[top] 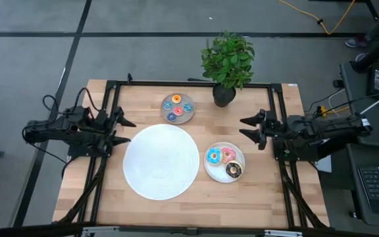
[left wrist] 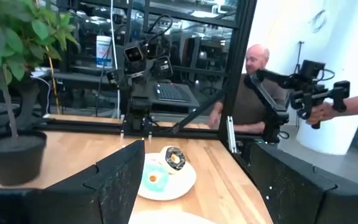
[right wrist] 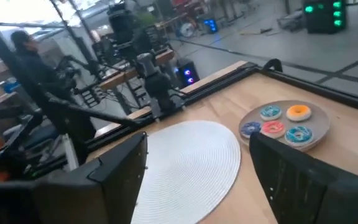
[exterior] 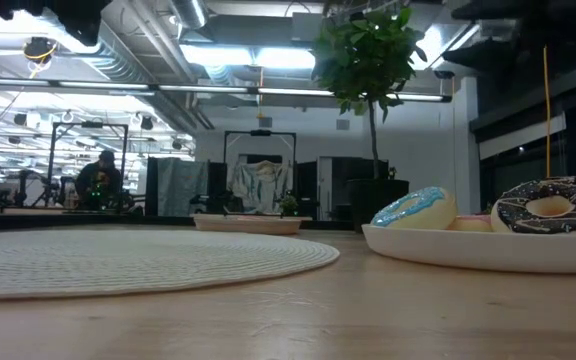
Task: Pick & Place donuts
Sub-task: Return to Home Position
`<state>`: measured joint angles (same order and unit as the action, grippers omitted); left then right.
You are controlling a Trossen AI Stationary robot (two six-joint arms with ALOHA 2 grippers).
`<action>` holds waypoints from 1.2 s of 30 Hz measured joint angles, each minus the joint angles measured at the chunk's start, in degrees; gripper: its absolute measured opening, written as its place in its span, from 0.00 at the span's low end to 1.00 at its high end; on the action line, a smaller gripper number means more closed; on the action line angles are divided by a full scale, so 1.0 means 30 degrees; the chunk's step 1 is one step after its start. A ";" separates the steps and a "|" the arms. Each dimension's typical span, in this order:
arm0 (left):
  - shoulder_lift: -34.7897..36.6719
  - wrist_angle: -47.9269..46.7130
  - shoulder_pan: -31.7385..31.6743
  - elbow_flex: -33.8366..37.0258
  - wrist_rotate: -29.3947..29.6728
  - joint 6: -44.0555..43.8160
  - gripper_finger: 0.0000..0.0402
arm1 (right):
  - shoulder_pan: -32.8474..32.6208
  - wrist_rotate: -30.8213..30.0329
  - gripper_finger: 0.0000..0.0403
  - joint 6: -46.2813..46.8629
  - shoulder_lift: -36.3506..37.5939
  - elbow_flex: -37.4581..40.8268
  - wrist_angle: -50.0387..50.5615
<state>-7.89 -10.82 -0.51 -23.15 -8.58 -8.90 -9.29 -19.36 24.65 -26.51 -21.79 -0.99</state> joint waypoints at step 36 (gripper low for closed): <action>0.2635 0.3569 0.0000 0.5533 0.0323 -0.0480 0.70 | 0.1796 0.2325 0.70 -0.1276 0.8803 0.4893 0.5337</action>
<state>0.01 -0.11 -0.51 -6.55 -7.61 -10.34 -3.90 -12.39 20.82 -0.10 -7.11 15.03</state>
